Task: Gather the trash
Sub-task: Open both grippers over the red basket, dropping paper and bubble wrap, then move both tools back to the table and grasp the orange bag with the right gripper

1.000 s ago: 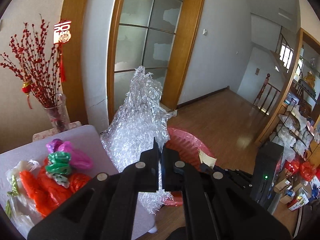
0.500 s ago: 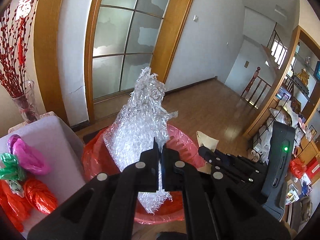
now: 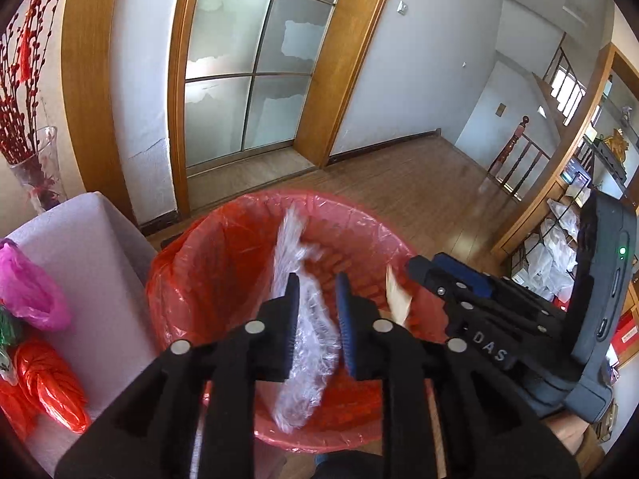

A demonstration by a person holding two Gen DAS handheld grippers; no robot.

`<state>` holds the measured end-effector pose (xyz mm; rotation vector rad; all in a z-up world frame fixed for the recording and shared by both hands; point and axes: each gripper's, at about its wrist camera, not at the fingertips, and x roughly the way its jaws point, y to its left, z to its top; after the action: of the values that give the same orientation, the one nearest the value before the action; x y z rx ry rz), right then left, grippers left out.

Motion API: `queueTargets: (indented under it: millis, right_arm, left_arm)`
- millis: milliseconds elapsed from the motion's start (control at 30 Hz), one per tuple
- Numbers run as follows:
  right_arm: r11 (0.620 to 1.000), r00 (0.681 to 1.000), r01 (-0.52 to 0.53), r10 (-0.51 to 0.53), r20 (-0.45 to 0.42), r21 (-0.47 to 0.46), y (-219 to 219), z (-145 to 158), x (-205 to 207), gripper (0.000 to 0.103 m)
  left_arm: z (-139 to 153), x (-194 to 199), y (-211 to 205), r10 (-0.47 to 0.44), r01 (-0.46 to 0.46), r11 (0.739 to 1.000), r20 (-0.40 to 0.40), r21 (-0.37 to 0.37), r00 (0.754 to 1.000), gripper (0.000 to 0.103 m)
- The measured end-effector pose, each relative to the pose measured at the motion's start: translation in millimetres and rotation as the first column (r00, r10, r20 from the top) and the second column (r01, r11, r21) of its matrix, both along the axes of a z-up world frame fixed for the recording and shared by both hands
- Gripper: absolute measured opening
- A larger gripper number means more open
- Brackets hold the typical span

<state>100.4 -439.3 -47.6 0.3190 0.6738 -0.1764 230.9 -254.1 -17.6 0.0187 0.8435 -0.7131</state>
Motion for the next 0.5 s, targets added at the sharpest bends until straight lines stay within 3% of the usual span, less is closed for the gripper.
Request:
queueTargets:
  millis: [167,300,500]
  right_arm:
    - [0.999,1.0,0.008,-0.008,0.005,-0.035,6.0,4.6,-0.8,0.034]
    - [0.988,0.998,0.046,-0.039,0.052,-0.148,23.8,16.1,-12.3,0.064]
    - [0.982,0.994,0.025,-0.004,0.114,-0.19,55.1,29.2,-26.1,0.066]
  left_arm:
    - [-2.4,-3.1,21.0,0.056,-0.056,0.998,0.001,0.007,0.998,0.03]
    - [4.8,-18.3,46.5,0.116,-0.116,0.993,0.048,0.014,0.992,0.038]
    - [22.5,-56.4,99.0,0.216,-0.222,0.975,0.159,0.022,0.963,0.05]
